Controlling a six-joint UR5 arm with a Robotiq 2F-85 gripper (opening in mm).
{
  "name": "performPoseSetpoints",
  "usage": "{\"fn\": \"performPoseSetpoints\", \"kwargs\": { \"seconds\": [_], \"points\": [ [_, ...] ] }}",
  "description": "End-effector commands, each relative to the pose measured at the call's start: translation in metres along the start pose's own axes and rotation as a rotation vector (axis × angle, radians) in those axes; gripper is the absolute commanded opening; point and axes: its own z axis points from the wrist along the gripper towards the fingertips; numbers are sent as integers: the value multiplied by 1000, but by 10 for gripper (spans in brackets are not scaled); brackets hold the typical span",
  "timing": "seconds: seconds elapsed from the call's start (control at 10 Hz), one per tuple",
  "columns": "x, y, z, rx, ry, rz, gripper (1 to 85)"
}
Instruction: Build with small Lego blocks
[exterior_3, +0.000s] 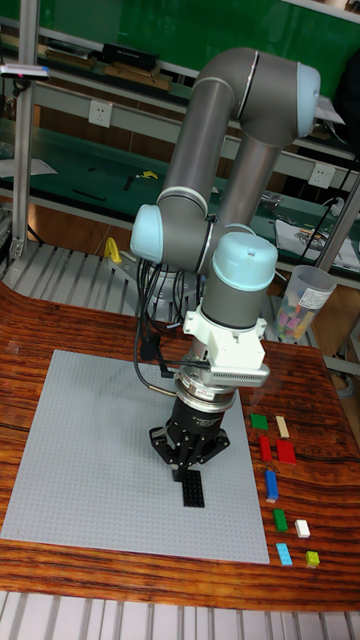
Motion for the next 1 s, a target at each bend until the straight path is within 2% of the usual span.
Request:
{"fn": "performPoseSetpoints", "kwargs": {
  "seconds": [0.0, 0.5, 0.9],
  "points": [
    [-3, 3, 0, -4, -3, 13, 13],
    [-2, -7, -12, -12, 15, -28, 13],
    [-16, 9, -22, -29, 24, 14, 13]
  ]
}}
